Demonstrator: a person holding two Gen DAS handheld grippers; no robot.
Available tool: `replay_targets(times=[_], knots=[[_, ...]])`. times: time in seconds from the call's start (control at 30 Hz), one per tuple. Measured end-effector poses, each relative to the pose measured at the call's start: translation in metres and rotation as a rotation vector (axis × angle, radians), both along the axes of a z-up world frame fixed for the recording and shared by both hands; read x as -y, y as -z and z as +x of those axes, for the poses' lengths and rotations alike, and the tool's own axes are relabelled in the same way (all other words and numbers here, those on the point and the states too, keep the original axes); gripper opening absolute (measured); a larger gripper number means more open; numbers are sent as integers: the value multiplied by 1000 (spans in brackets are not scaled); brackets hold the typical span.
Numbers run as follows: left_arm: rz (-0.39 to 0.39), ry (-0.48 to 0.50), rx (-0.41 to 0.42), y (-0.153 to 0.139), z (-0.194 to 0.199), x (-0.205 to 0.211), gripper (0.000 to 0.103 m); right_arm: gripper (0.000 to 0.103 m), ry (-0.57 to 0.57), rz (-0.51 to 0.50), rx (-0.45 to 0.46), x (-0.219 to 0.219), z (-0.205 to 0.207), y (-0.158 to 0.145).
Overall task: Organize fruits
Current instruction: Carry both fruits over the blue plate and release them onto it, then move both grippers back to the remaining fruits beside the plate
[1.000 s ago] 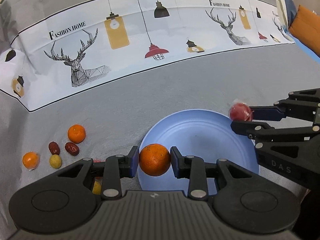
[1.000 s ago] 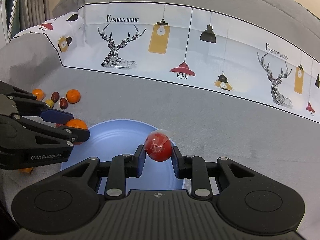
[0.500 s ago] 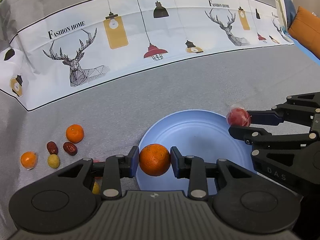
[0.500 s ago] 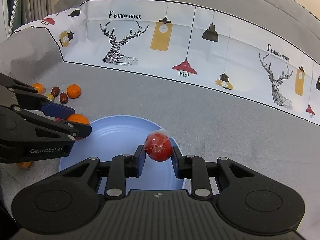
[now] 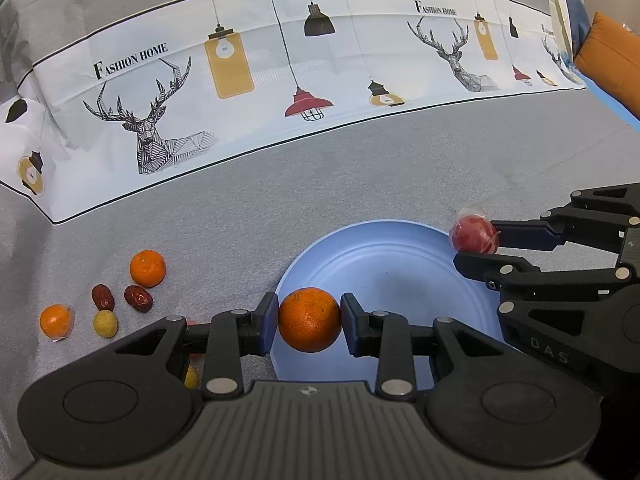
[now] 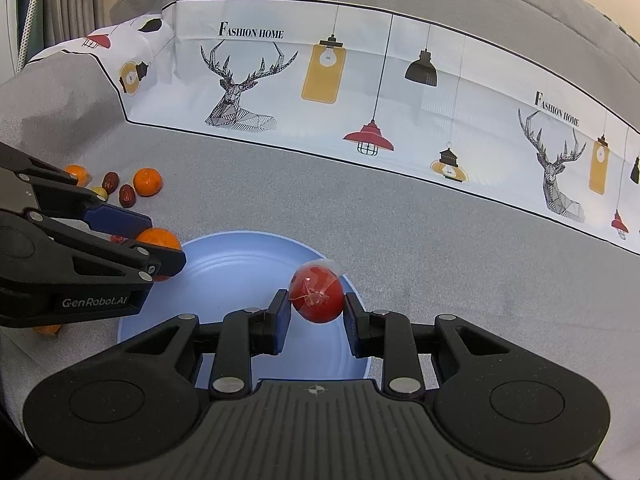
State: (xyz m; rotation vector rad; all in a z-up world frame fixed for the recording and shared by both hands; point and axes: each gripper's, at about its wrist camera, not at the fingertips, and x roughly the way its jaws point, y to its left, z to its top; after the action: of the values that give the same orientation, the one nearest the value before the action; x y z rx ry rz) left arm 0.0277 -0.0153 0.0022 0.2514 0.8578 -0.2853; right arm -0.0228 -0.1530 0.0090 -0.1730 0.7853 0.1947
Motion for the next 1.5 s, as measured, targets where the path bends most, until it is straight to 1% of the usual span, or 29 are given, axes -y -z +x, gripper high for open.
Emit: replay_targets(times=[0.37, 0.4, 0.43, 0.47, 0.5, 0.53, 0.73, 1.2, 1.3, 1.37, 1.43, 1.5], knots=[[-14, 8, -1, 0, -1, 1, 38, 31, 8, -8, 9, -1, 0, 0], [-21, 13, -8, 0, -1, 1, 38, 34, 9, -10, 10, -1, 0, 0], [-25, 18, -14, 0, -1, 1, 39, 45, 12, -13, 14, -1, 0, -1], [-25, 20, -15, 0, -1, 2, 39, 53, 17, -19, 19, -2, -1, -1], [-21, 20, -10, 0, -2, 3, 40, 67, 25, -23, 26, -1, 0, -2], [-19, 19, -3, -1, -2, 3, 42, 72, 32, -26, 32, -1, 0, -3], [-30, -5, 1, -2, 0, -1, 43, 74, 47, -27, 31, 2, 2, -3], [-34, -10, 8, -6, -1, -2, 43, 75, 55, -42, 42, 0, 0, -2], [-34, -10, 13, -7, -1, -3, 37, 74, 57, -44, 46, -1, 0, -2], [-33, -15, 14, -8, -1, -4, 26, 74, 57, -47, 49, -1, 0, -2], [-37, -20, 14, -9, 0, -6, 21, 73, 56, -42, 51, -1, -1, -3], [-42, -31, 18, -11, 1, -9, 19, 73, 53, -33, 51, -1, -1, -3]])
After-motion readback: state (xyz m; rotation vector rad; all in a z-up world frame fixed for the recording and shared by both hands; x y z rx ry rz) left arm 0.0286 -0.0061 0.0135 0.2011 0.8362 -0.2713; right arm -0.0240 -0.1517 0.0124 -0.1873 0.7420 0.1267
